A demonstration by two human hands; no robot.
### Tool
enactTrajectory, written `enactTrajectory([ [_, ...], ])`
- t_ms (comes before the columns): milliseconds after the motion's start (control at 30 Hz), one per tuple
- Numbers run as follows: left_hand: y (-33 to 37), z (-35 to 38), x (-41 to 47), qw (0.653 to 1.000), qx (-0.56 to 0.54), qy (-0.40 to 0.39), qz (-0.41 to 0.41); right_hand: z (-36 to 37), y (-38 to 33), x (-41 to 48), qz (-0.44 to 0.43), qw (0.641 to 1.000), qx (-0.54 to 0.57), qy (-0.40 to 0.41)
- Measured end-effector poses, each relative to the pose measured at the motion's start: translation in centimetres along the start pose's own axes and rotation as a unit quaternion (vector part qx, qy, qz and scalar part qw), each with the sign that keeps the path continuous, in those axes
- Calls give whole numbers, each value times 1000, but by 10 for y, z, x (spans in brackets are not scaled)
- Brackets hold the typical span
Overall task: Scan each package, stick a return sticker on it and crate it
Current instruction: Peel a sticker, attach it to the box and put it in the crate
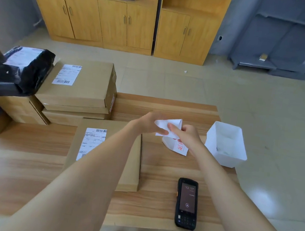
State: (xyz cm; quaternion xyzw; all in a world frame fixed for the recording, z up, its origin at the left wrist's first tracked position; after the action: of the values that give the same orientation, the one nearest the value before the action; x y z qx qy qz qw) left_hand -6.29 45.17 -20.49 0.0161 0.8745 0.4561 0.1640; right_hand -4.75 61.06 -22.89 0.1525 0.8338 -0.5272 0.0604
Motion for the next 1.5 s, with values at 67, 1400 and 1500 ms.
enactTrajectory([
  [67, -5, -5, -8, 1000, 20, -18, -3, 7, -4, -4, -5, 1000, -4, -16],
  [1400, -31, -38, -31, 983, -161, 62, -69, 21, -21, -31, -4, 997, -28, -73],
  [1500, -32, -38, -32, 983, -154, 65, -71, 23, -25, -33, -9, 997, -12, -82],
])
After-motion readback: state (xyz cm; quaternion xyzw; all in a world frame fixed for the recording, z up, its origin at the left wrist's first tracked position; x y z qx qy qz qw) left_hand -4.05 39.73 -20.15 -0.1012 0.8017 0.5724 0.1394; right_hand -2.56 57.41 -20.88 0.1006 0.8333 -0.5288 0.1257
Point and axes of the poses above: each hand's wrist, its own x-axis towards the middle knuckle, its own z-axis out of the palm, y = z × x, the point moved 3 cm from there along x, towards the middle knuckle, and after that the axes turned 10 degrees about y, right-handed, at the moved point
